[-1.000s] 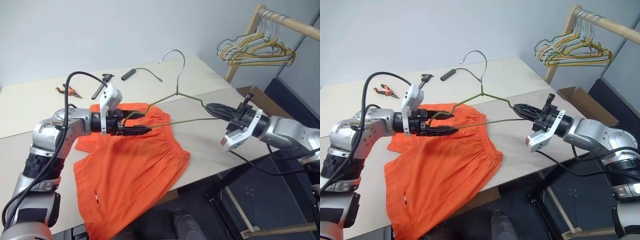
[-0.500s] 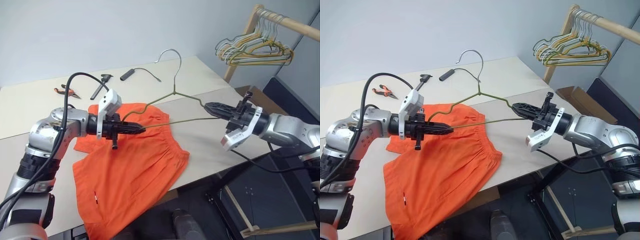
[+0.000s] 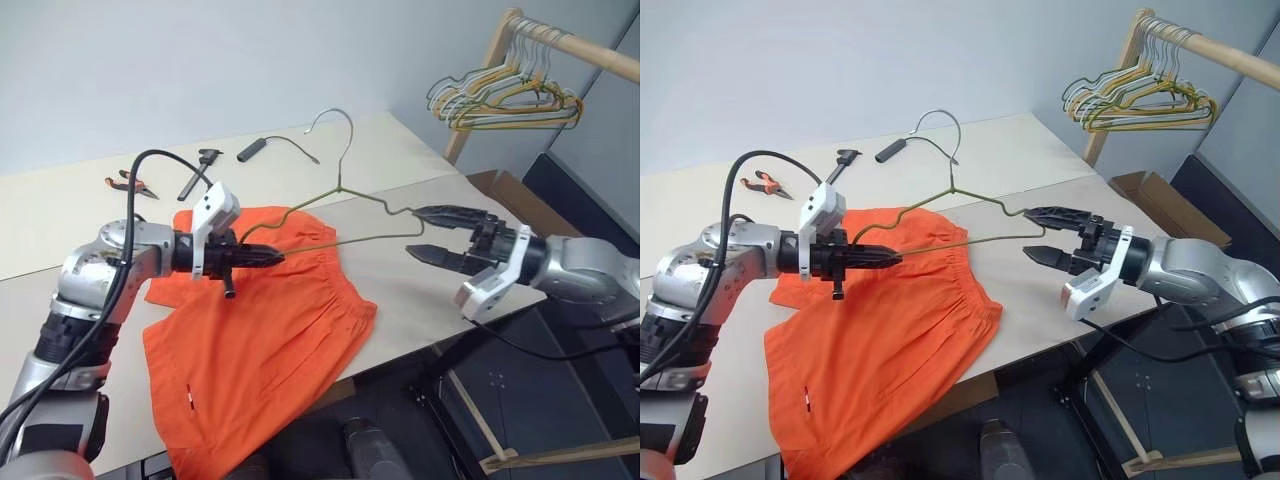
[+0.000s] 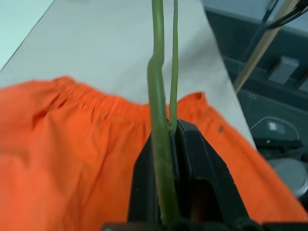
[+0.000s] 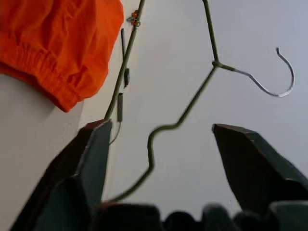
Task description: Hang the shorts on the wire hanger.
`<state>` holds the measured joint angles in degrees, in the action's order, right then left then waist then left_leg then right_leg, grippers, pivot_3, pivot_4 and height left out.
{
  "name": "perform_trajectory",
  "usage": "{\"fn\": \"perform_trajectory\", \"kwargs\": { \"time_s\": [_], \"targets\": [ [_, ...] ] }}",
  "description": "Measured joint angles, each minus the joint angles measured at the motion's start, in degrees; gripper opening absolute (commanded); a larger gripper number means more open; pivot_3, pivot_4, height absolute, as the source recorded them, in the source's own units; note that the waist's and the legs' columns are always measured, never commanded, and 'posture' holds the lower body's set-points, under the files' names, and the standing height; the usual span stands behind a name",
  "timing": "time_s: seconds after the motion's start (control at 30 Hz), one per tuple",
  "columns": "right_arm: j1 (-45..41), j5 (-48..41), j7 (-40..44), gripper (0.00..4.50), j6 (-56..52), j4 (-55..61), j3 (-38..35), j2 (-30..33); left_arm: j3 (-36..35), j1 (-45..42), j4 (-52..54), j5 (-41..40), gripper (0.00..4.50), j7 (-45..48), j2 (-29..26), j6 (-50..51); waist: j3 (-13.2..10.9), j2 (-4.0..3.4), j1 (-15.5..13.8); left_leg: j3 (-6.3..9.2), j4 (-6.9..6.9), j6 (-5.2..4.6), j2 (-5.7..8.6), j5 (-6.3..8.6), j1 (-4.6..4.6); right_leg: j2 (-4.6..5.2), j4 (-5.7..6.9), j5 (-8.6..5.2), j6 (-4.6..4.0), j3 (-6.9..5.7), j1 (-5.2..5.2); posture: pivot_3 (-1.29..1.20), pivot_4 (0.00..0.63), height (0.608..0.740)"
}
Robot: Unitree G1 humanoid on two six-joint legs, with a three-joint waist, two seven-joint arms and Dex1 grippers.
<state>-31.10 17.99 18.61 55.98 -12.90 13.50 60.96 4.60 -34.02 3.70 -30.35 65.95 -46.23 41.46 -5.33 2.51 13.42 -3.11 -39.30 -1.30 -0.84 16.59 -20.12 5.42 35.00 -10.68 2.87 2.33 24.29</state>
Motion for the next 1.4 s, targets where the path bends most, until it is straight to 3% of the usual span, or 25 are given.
{"fn": "perform_trajectory", "kwargs": {
  "time_s": [0.1,0.17,0.3,0.57,0.7,0.8,1.17,1.4],
  "targets": [
    [6.08,-22.42,15.03,4.47,-16.16,7.88,1.12,3.97,-0.94,3.87,1.35,0.86,0.0,4.46,-1.8,-6.97,0.0,0.0,-0.17,0.01,-0.01,-0.02,-0.08,0.01,0.0,0.02,0.0,0.0,0.0,-0.01,-0.04,-0.15,0.037,0.74],
    [8.03,-39.35,25.41,4.47,-32.65,14.48,1.05,6.63,-1.14,5.79,2.18,1.56,0.0,7.0,-2.7,-11.7,0.01,-0.01,-0.33,0.01,-0.02,-0.03,-0.08,0.02,-0.03,0.09,0.02,0.01,0.01,0.0,-0.13,-0.14,0.035,0.74],
    [4.24,-56.23,40.01,4.47,-61.22,20.09,0.09,10.97,-1.49,6.91,2.28,3.21,0.0,8.43,-2.47,-18.35,0.1,-0.15,-1.53,0.0,-0.39,-0.12,-0.15,0.08,0.02,0.04,0.02,0.11,0.1,-0.07,-0.14,-0.13,0.031,0.74],
    [-5.99,-57.64,45.93,4.47,-88.7,19.23,0.15,2.4,-2.13,8.14,2.47,3.32,0.0,8.46,-1.99,-21.18,0.2,-0.2,-3.96,-0.13,-0.53,-0.23,-0.05,0.26,-0.25,-0.01,0.0,0.15,0.14,-0.03,0.13,-0.11,0.032,0.74],
    [-7.35,-54.67,47.73,4.47,-91.29,19.2,0.4,-0.29,-2.21,8.23,2.7,3.28,0.0,8.53,-1.99,-21.21,0.21,-0.22,-5.38,-0.17,-0.6,-0.3,-0.06,0.33,-0.43,0.0,-0.01,0.13,0.17,-0.08,0.25,-0.11,0.036,0.74],
    [-7.69,-52.84,48.88,3.85,-93.28,19.24,1.68,-3.13,-2.22,8.31,3.07,3.27,0.0,8.61,-1.99,-21.2,0.21,-0.22,-6.41,-0.21,-0.75,-0.31,-0.05,0.34,-0.57,0.01,0.01,0.14,0.18,-0.08,0.33,-0.12,0.036,0.74],
    [-8.62,-48.22,53.02,0.03,-94.61,20.3,2.15,-7.33,-2.13,8.32,3.08,3.48,0.0,9.39,-2.03,-21.21,0.21,-0.22,-7.07,-0.26,-0.84,-0.32,-0.04,0.35,-0.63,-0.01,0.01,0.15,0.19,-0.11,0.34,-0.12,0.036,0.74],
    [-8.61,-45.35,56.38,0.03,-93.41,21.36,2.13,-7.3,-1.8,8.05,2.77,3.8,0.0,10.66,-2.0,-21.4,0.22,-0.23,-6.73,-0.26,-0.88,-0.32,-0.04,0.35,-0.64,-0.02,0.03,0.16,0.19,-0.13,0.34,-0.13,0.033,0.74]
  ]
}}
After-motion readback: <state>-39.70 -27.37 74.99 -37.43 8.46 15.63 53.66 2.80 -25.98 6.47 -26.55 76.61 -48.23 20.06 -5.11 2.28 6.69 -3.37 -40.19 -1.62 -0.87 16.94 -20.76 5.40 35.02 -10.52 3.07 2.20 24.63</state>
